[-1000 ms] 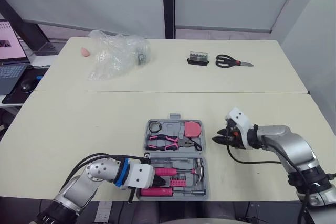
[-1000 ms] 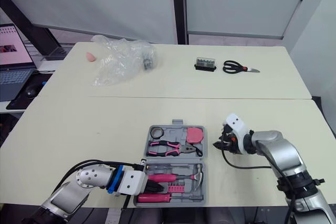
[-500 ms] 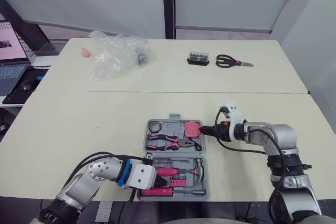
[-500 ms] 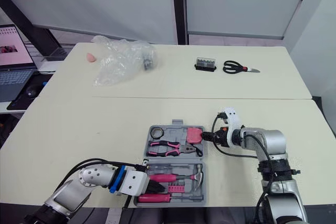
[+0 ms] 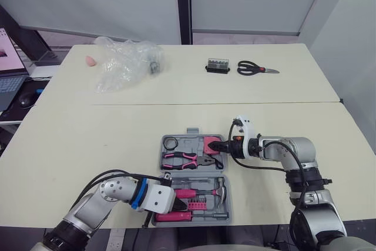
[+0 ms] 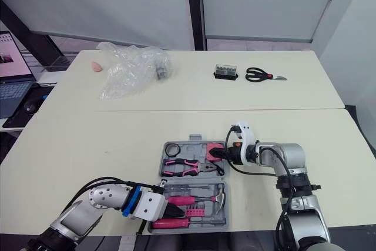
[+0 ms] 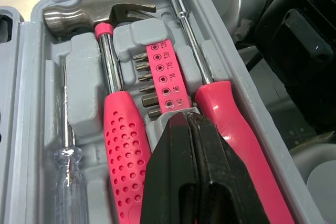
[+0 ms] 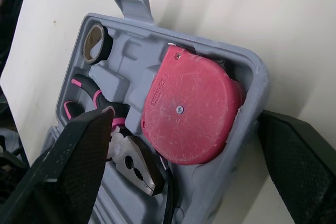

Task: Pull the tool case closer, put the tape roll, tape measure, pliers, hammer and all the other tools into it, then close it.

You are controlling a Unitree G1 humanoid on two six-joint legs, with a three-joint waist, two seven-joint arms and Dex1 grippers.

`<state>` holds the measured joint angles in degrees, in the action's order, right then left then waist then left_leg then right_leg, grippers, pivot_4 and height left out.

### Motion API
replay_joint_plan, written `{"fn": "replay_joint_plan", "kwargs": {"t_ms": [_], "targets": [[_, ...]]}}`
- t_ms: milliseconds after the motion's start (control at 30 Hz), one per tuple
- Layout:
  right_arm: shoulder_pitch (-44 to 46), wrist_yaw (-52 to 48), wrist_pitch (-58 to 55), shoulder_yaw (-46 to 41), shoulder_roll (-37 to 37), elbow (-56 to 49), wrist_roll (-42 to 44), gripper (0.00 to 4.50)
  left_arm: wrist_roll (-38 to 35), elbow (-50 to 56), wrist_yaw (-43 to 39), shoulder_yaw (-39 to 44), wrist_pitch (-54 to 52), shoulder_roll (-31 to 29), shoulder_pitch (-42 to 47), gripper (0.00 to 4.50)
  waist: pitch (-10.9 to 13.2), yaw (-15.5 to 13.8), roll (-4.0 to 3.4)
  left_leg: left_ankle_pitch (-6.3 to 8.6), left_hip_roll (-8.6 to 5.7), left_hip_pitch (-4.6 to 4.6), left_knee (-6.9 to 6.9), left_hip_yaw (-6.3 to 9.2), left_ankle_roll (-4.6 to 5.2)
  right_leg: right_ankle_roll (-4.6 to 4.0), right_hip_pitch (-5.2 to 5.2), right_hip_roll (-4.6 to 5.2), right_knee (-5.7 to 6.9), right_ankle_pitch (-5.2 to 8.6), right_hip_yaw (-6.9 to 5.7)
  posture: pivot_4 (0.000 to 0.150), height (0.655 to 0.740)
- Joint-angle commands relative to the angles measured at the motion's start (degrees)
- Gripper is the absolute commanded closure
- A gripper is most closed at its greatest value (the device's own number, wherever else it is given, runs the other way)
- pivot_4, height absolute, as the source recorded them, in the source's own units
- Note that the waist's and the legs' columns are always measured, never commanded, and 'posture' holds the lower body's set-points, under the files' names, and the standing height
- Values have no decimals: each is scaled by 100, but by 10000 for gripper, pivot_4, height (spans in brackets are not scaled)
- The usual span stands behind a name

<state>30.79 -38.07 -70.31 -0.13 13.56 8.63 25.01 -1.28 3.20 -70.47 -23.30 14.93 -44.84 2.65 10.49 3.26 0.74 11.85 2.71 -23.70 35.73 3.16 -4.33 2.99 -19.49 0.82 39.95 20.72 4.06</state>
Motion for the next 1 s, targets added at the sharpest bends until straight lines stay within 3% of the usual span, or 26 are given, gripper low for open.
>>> {"fn": "replay_joint_plan", "kwargs": {"t_ms": [33,233,467,600,867,1000], "targets": [[333,-802,435,275,4,26,377,476,437,-424,-31,-207,-132,-185,-186,45000,1,33,-1,0,1,-1,-2,-5,0,0,-6,-1,0,0,5,1500,7400],[673,-2087,1281,938,440,-33,301,476,415,-430,-90,-202,-65,-321,-257,45000,2,140,-7,0,8,0,-5,-2,2,0,-11,-12,3,0,6,1500,7400],[726,-2798,2299,1583,1035,-528,-46,476,324,-388,0,-111,-81,-330,-333,45000,2,139,-8,0,8,-3,-4,0,2,0,-13,-12,2,0,5,1500,7400],[567,-3085,2393,1754,1364,-957,17,476,-93,-130,172,193,-225,-261,-546,45000,3,142,-8,0,9,-6,-4,1,2,-1,-15,-12,2,0,5,1500,7400],[411,-3150,2408,1808,1646,-1764,77,476,-1481,1143,321,1160,-1466,-493,-1362,45000,13,134,1,0,10,-14,-4,3,1,-1,-21,-10,1,0,4,1500,7400],[176,-3300,2354,1739,2163,-2703,241,476,-2759,1843,405,2434,-2910,-989,-2209,45000,31,108,23,0,12,-23,-3,6,1,-1,-27,-6,2,0,-1,1500,7400]]}}
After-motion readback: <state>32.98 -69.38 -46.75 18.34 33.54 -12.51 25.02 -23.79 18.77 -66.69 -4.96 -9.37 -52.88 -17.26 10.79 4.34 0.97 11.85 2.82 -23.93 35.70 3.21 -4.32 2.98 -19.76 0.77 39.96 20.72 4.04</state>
